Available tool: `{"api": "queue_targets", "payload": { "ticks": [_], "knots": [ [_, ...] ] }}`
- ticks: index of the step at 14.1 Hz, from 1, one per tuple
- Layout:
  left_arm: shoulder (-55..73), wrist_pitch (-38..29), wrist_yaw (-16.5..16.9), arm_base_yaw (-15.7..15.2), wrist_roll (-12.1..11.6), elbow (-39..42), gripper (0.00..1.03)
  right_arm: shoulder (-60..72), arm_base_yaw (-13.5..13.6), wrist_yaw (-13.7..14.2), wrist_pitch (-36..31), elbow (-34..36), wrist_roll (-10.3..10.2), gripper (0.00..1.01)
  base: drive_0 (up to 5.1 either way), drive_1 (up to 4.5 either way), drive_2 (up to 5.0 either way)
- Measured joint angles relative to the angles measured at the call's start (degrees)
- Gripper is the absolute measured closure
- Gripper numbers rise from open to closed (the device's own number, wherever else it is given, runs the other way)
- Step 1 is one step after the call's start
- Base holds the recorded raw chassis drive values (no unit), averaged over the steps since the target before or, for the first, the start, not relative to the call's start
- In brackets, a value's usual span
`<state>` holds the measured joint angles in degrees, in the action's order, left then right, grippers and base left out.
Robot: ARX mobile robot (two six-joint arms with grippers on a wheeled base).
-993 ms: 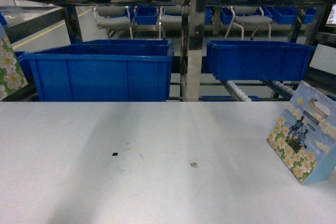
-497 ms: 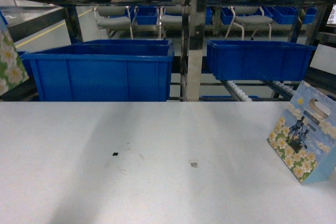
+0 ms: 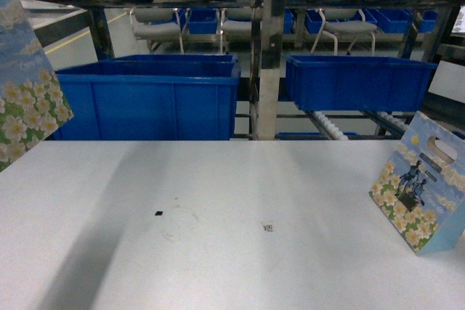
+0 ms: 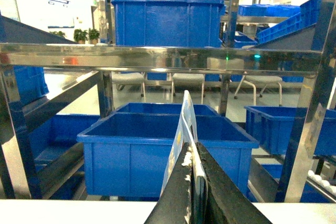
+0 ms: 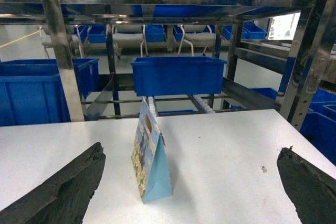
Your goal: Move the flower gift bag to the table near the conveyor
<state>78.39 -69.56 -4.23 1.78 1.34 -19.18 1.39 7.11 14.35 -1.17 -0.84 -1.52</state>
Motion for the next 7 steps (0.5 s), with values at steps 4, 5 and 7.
{"api": "queue_targets", "payload": {
  "ticks": [4,5,7],
  "knots": [
    [5.2,-3.9,3.3,-1.3,-1.1,-0.2,1.01,0.0,0.0,0.0,0.0,0.0,0.0,0.03,0.0,0.0,0.0],
    [5.9,-3.9,3.5,-1.2,-1.4,-0.2,1.01,0.0,0.0,0.0,0.0,0.0,0.0,0.03,0.0,0.0,0.0],
    [7.3,-3.8,4.3,-1.2,-2.0,-0.2,1.01,0.0,0.0,0.0,0.0,0.0,0.0,0.03,0.0,0.0,0.0]
  ]
}}
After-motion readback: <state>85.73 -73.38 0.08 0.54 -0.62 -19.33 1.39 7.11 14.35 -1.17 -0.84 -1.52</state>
